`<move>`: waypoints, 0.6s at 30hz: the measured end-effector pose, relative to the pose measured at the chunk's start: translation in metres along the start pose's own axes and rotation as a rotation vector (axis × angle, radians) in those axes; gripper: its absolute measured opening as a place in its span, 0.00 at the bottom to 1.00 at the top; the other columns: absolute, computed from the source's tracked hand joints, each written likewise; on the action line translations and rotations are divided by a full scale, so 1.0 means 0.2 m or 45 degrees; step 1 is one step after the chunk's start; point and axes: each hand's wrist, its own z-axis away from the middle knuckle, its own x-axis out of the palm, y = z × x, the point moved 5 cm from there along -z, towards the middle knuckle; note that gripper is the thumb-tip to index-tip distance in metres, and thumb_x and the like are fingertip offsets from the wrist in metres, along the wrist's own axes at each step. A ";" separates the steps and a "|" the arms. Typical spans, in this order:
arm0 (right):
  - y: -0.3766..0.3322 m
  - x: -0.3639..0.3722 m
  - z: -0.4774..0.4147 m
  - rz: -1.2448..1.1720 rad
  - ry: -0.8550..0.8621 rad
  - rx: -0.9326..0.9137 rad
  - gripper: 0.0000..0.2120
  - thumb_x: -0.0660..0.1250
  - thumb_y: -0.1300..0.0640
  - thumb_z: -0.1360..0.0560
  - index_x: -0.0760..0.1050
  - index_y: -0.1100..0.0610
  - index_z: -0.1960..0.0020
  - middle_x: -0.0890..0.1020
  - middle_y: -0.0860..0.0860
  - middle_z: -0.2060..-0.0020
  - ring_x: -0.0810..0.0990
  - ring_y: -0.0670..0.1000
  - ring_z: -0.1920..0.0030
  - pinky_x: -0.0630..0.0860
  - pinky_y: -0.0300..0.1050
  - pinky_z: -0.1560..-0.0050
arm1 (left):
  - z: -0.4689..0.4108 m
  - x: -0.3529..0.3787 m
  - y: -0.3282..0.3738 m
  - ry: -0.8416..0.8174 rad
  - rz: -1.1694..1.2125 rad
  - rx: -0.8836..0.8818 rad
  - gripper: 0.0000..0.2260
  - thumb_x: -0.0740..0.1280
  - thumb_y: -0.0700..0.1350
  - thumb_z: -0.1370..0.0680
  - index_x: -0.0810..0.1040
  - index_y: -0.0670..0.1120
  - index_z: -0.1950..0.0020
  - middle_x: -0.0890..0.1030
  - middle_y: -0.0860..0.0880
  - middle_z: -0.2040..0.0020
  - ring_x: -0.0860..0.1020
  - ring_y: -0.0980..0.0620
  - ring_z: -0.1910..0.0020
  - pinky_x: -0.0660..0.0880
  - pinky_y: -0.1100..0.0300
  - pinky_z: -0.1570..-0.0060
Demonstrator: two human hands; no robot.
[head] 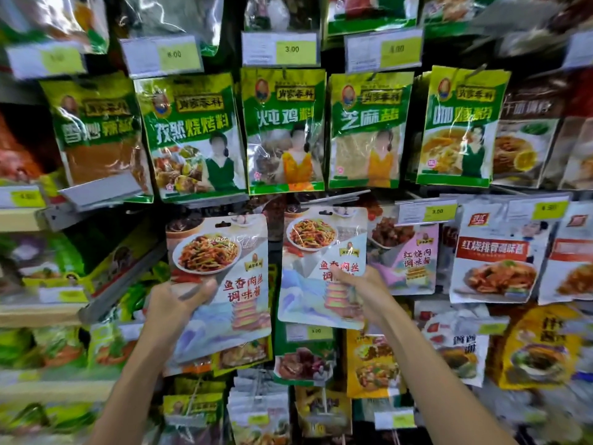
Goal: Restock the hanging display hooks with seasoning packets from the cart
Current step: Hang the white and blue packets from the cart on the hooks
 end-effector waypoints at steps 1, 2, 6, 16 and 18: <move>0.00 0.00 -0.02 0.004 0.005 -0.002 0.13 0.73 0.57 0.28 0.78 0.61 0.46 0.85 0.56 0.60 0.85 0.55 0.65 0.79 0.48 0.71 | -0.01 -0.01 -0.01 0.004 0.002 -0.010 0.16 0.74 0.41 0.29 0.75 0.45 0.76 0.77 0.54 0.76 0.73 0.62 0.77 0.68 0.70 0.77; 0.00 -0.01 -0.03 0.009 0.006 -0.003 0.14 0.74 0.57 0.29 0.78 0.61 0.46 0.85 0.55 0.60 0.85 0.54 0.65 0.80 0.48 0.70 | -0.01 -0.01 -0.02 0.001 0.003 -0.018 0.14 0.74 0.41 0.29 0.77 0.43 0.74 0.78 0.53 0.75 0.74 0.60 0.76 0.69 0.69 0.76; 0.01 -0.05 -0.09 0.007 -0.009 0.031 0.15 0.73 0.56 0.29 0.76 0.61 0.45 0.84 0.57 0.55 0.85 0.53 0.64 0.81 0.48 0.69 | -0.02 -0.01 -0.03 0.002 0.007 -0.031 0.10 0.74 0.43 0.30 0.80 0.44 0.70 0.82 0.54 0.72 0.77 0.61 0.74 0.72 0.69 0.76; 0.00 -0.01 -0.25 0.071 -0.009 0.130 0.11 0.70 0.53 0.25 0.72 0.58 0.51 0.82 0.55 0.56 0.85 0.52 0.64 0.80 0.47 0.68 | -0.03 0.11 0.03 -0.085 0.153 -0.055 0.12 0.73 0.40 0.29 0.79 0.41 0.72 0.80 0.52 0.73 0.77 0.58 0.74 0.72 0.67 0.74; 0.02 -0.01 -0.27 0.073 -0.019 0.127 0.10 0.69 0.51 0.25 0.74 0.57 0.50 0.82 0.55 0.52 0.84 0.51 0.59 0.82 0.49 0.63 | -0.02 0.14 0.05 -0.097 0.151 -0.027 0.19 0.71 0.38 0.27 0.75 0.45 0.78 0.75 0.55 0.78 0.72 0.62 0.78 0.68 0.71 0.76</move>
